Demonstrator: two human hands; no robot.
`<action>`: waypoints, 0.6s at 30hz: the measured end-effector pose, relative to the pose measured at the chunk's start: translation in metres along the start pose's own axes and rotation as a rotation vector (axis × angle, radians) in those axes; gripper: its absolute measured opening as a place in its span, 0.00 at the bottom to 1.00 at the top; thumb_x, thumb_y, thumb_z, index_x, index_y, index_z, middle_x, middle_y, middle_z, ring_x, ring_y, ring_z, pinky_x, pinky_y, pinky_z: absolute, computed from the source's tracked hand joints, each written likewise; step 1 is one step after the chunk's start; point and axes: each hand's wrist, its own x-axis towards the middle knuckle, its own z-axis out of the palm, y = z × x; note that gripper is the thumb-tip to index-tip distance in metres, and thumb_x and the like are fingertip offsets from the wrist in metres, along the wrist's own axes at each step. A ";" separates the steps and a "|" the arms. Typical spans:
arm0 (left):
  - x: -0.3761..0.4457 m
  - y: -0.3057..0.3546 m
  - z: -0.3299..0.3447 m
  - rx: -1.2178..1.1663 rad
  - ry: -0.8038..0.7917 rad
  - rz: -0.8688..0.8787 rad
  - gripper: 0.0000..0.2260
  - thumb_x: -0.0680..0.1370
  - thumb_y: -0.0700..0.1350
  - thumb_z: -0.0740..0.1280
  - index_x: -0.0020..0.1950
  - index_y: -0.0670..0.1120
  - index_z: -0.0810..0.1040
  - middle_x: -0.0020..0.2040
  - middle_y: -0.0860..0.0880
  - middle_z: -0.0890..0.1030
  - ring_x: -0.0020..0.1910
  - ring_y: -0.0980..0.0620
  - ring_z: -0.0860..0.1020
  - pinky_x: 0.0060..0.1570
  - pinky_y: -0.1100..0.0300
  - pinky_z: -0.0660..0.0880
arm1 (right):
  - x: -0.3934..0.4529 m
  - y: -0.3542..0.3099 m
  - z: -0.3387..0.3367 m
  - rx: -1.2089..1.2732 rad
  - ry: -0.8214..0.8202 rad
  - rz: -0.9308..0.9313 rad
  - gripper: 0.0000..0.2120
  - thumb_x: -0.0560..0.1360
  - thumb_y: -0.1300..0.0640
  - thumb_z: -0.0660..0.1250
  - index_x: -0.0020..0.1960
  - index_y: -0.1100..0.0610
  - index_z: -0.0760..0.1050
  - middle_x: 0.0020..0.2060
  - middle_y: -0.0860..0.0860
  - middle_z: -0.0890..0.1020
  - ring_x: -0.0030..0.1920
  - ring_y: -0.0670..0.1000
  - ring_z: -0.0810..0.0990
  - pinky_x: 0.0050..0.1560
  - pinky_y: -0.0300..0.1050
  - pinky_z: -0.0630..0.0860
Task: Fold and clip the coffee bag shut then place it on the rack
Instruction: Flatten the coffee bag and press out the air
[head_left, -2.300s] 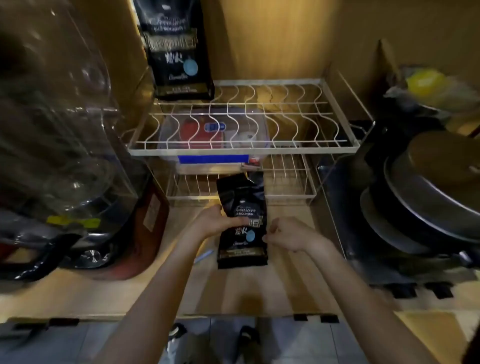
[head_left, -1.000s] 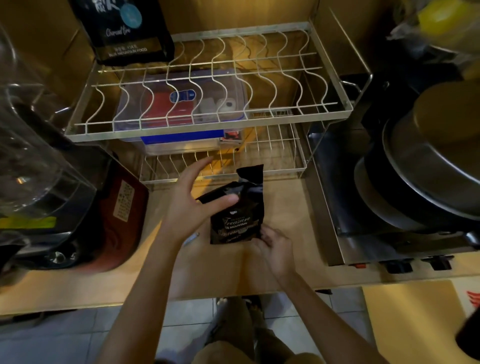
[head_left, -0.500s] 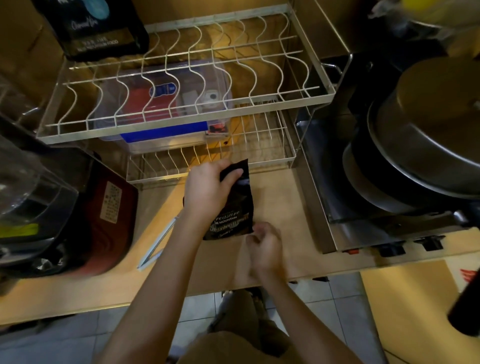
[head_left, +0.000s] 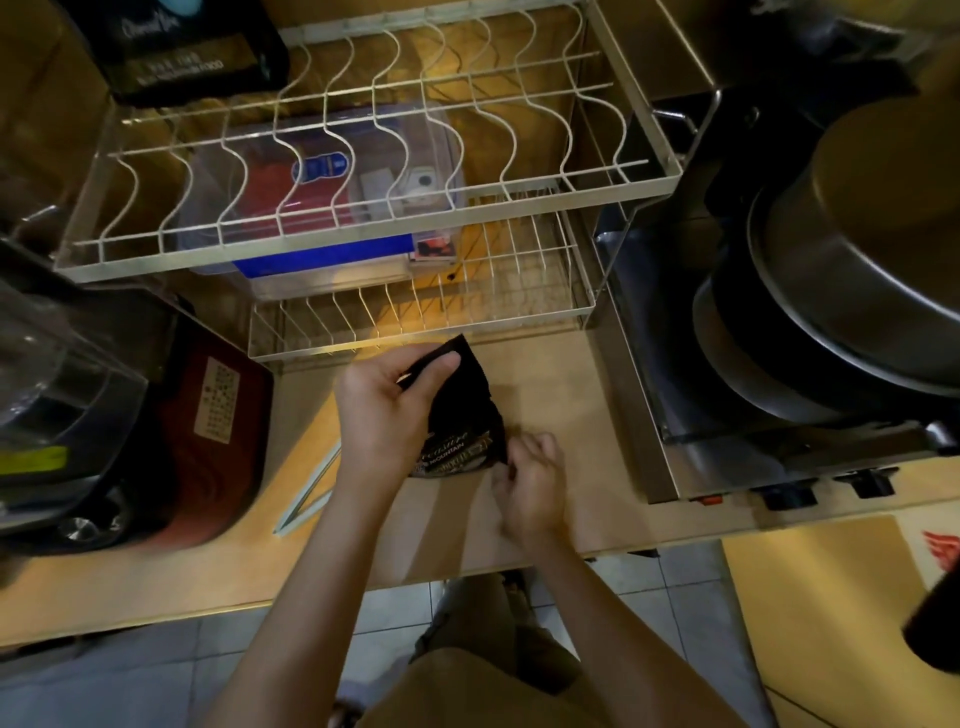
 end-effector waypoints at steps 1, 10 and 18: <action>-0.004 0.000 -0.002 -0.034 -0.011 0.001 0.07 0.72 0.39 0.68 0.49 0.46 0.80 0.39 0.50 0.83 0.39 0.57 0.81 0.36 0.63 0.78 | -0.001 0.002 0.002 -0.025 0.005 -0.019 0.02 0.66 0.61 0.59 0.35 0.59 0.70 0.34 0.57 0.77 0.44 0.54 0.70 0.42 0.47 0.74; -0.010 -0.008 -0.014 -0.093 -0.149 -0.048 0.09 0.71 0.39 0.69 0.40 0.54 0.81 0.30 0.65 0.82 0.32 0.63 0.78 0.29 0.73 0.71 | 0.038 0.013 -0.019 0.195 -0.294 0.111 0.06 0.67 0.68 0.67 0.40 0.61 0.81 0.40 0.57 0.83 0.45 0.55 0.78 0.47 0.49 0.77; -0.013 -0.005 -0.017 -0.083 -0.187 0.007 0.09 0.70 0.40 0.70 0.40 0.56 0.81 0.34 0.65 0.82 0.38 0.60 0.80 0.36 0.69 0.76 | 0.064 -0.015 -0.014 0.041 -0.233 0.030 0.10 0.69 0.68 0.64 0.47 0.61 0.81 0.41 0.51 0.78 0.53 0.54 0.72 0.53 0.37 0.67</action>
